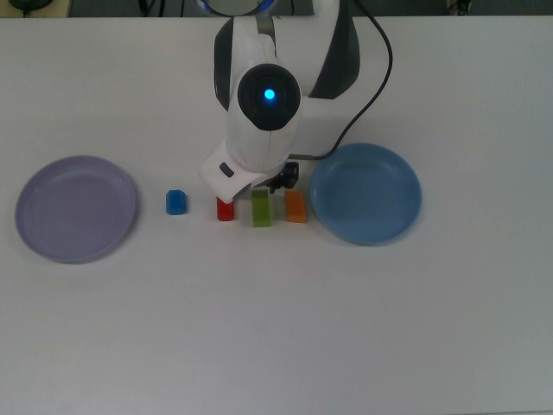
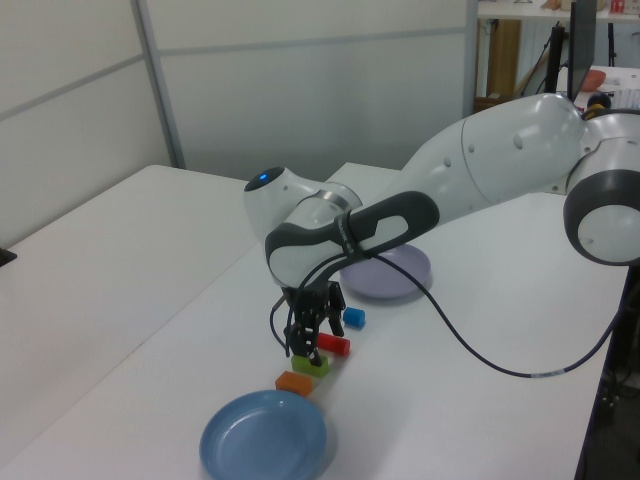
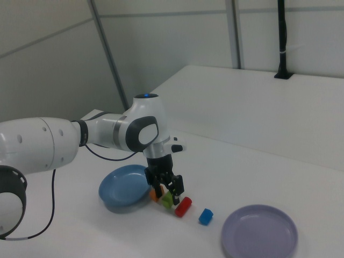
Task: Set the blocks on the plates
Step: 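Close the gripper on the green block and lift it, then carry the green block to the blue plate and release it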
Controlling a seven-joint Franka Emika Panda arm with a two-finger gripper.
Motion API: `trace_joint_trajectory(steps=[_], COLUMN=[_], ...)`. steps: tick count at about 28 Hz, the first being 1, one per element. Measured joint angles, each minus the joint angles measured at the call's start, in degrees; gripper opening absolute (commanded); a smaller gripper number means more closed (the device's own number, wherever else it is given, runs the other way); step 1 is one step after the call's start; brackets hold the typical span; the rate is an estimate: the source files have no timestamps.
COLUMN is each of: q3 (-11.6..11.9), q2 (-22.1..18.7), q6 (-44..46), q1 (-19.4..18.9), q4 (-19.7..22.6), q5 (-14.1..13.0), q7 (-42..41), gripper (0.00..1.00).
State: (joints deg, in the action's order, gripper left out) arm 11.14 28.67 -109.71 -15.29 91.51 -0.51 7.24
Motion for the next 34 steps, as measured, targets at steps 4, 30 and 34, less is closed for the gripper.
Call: trace_joint_trajectory(steps=[4, 30, 34], q3=[0.0, -0.8, -2.8], q2=[1.4, -0.9, -4.2], q6=[-2.5, 0.0, 2.2], q1=[-0.5, -1.5, -1.6], q4=[0.0, -2.3, -2.5], q5=[0.4, 0.6, 0.6], q7=[2.8, 4.8, 4.7], gripper=[0.69, 0.00, 0.00])
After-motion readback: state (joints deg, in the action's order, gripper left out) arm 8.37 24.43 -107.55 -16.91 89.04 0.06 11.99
